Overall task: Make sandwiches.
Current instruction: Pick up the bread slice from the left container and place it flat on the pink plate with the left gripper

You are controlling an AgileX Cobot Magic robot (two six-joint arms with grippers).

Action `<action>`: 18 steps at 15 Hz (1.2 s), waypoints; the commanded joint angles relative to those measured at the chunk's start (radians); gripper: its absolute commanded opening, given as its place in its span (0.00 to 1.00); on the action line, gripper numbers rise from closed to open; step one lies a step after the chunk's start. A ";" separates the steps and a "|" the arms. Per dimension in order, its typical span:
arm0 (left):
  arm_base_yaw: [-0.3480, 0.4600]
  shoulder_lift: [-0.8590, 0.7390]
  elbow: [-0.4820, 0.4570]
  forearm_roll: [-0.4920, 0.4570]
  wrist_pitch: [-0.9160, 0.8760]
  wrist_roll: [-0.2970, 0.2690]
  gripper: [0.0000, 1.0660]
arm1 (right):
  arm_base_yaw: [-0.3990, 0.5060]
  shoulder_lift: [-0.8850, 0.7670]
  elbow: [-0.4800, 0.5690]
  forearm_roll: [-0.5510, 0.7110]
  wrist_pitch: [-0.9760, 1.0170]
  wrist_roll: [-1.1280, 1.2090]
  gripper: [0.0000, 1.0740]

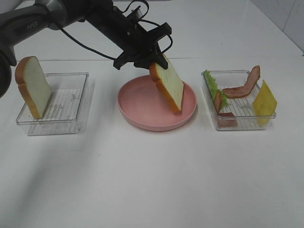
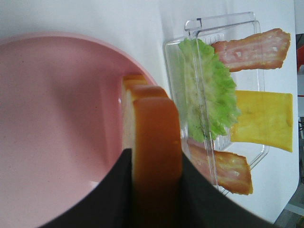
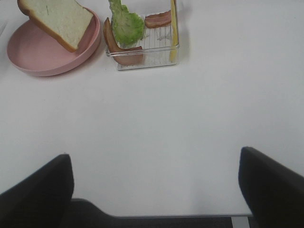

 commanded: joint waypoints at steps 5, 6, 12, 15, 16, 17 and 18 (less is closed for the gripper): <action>-0.004 0.034 -0.003 0.011 -0.012 -0.007 0.08 | -0.004 -0.020 0.002 -0.002 -0.005 -0.002 0.84; -0.004 0.038 -0.003 0.020 -0.008 -0.007 0.18 | -0.004 -0.020 0.002 -0.002 -0.005 -0.002 0.84; -0.003 0.039 -0.015 0.166 0.051 -0.078 0.96 | -0.004 -0.020 0.002 -0.002 -0.005 -0.002 0.84; -0.007 0.039 -0.103 0.243 0.124 -0.084 0.95 | -0.004 -0.020 0.002 -0.002 -0.005 -0.002 0.84; -0.011 0.039 -0.148 0.307 0.166 -0.103 0.95 | -0.004 -0.020 0.002 -0.002 -0.005 -0.002 0.84; -0.019 0.039 -0.185 0.372 0.207 -0.113 0.95 | -0.004 -0.020 0.002 -0.002 -0.005 -0.002 0.84; -0.031 0.039 -0.237 0.465 0.256 -0.115 0.95 | -0.004 -0.020 0.002 -0.002 -0.005 -0.002 0.84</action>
